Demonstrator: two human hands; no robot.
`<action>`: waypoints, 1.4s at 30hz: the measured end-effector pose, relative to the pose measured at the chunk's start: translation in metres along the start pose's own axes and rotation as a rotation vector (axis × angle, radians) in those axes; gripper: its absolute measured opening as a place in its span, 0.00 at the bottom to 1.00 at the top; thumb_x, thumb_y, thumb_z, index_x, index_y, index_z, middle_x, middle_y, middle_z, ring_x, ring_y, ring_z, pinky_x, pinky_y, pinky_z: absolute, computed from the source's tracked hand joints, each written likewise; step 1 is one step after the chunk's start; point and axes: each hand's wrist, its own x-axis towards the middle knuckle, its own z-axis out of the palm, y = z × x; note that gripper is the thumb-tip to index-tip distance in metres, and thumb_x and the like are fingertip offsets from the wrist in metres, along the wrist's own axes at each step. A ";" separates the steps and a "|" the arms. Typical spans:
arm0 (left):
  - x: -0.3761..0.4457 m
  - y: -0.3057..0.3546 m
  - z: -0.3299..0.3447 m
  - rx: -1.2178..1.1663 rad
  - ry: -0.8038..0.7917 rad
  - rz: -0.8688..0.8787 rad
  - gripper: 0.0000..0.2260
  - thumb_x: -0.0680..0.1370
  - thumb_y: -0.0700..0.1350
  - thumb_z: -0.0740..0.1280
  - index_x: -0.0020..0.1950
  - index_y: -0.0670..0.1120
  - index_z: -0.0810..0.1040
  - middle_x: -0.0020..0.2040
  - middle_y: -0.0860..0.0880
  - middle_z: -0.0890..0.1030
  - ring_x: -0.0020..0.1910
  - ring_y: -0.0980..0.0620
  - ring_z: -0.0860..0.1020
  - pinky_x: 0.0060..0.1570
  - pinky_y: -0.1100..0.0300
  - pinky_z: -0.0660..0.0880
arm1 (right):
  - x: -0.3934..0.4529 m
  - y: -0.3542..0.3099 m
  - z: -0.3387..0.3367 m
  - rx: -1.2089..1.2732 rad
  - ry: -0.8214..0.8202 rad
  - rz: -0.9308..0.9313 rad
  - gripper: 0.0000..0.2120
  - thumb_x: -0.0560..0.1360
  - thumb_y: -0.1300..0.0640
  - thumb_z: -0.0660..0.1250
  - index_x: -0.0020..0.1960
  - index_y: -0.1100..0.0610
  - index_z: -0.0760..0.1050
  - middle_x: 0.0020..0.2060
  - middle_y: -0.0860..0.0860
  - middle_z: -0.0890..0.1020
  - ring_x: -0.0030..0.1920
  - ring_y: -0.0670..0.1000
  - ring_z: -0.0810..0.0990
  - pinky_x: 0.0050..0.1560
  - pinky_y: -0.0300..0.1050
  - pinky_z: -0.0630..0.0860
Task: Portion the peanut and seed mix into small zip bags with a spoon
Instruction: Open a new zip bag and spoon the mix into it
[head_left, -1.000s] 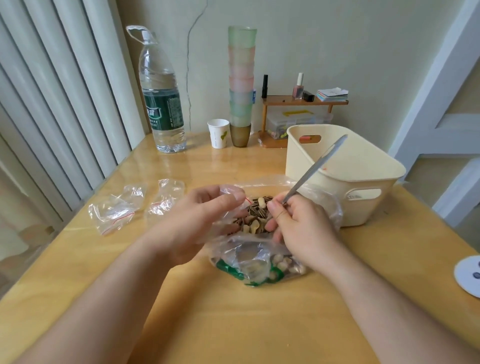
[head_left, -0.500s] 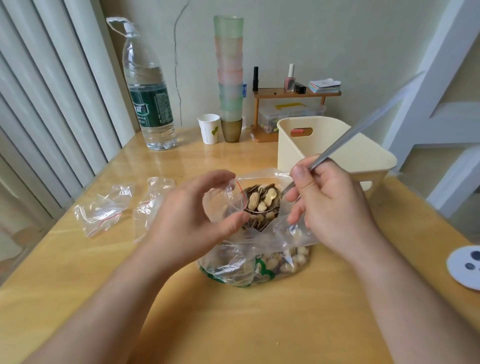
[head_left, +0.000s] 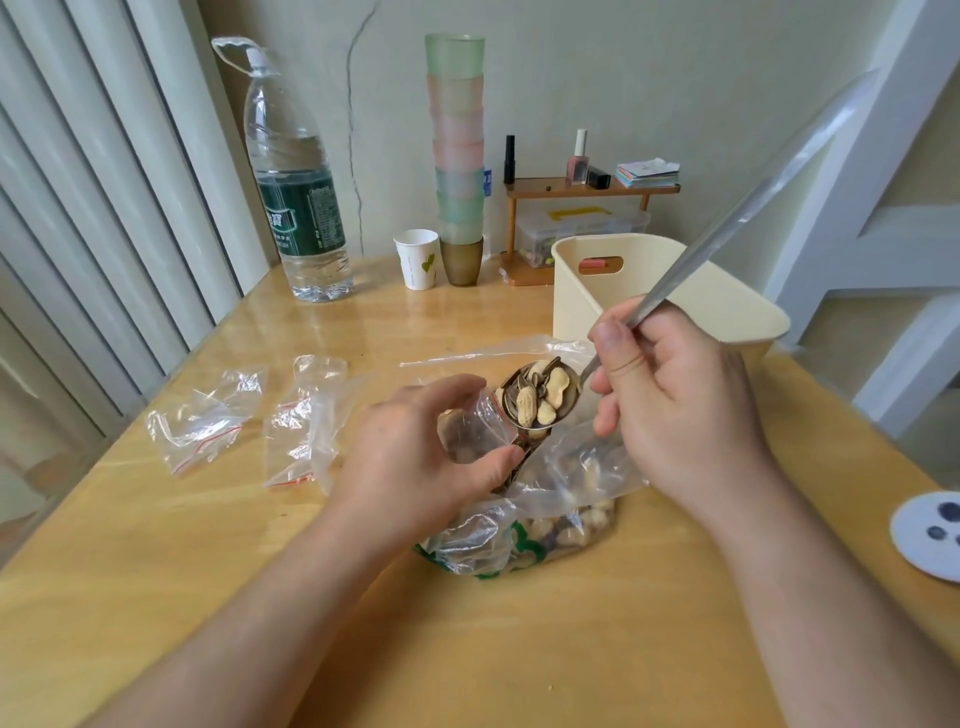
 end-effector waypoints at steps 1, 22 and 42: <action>0.000 -0.001 0.001 -0.004 -0.004 0.000 0.31 0.67 0.62 0.80 0.69 0.59 0.80 0.61 0.59 0.83 0.62 0.60 0.79 0.67 0.57 0.75 | 0.000 0.000 0.001 -0.016 0.001 -0.030 0.10 0.85 0.47 0.61 0.51 0.50 0.77 0.29 0.49 0.80 0.31 0.46 0.82 0.39 0.46 0.78; 0.001 0.000 0.007 0.052 0.019 -0.022 0.31 0.68 0.63 0.78 0.70 0.56 0.79 0.59 0.60 0.84 0.59 0.65 0.78 0.58 0.68 0.71 | -0.007 -0.002 0.017 -0.071 -0.036 -0.361 0.12 0.84 0.51 0.64 0.48 0.58 0.79 0.37 0.42 0.75 0.35 0.49 0.79 0.40 0.41 0.74; 0.005 -0.005 0.006 -0.038 0.045 -0.116 0.30 0.69 0.61 0.79 0.68 0.53 0.80 0.49 0.65 0.79 0.48 0.68 0.75 0.51 0.71 0.69 | -0.011 -0.001 0.021 -0.008 -0.030 -0.420 0.08 0.81 0.55 0.71 0.51 0.60 0.84 0.41 0.50 0.83 0.41 0.50 0.83 0.45 0.44 0.77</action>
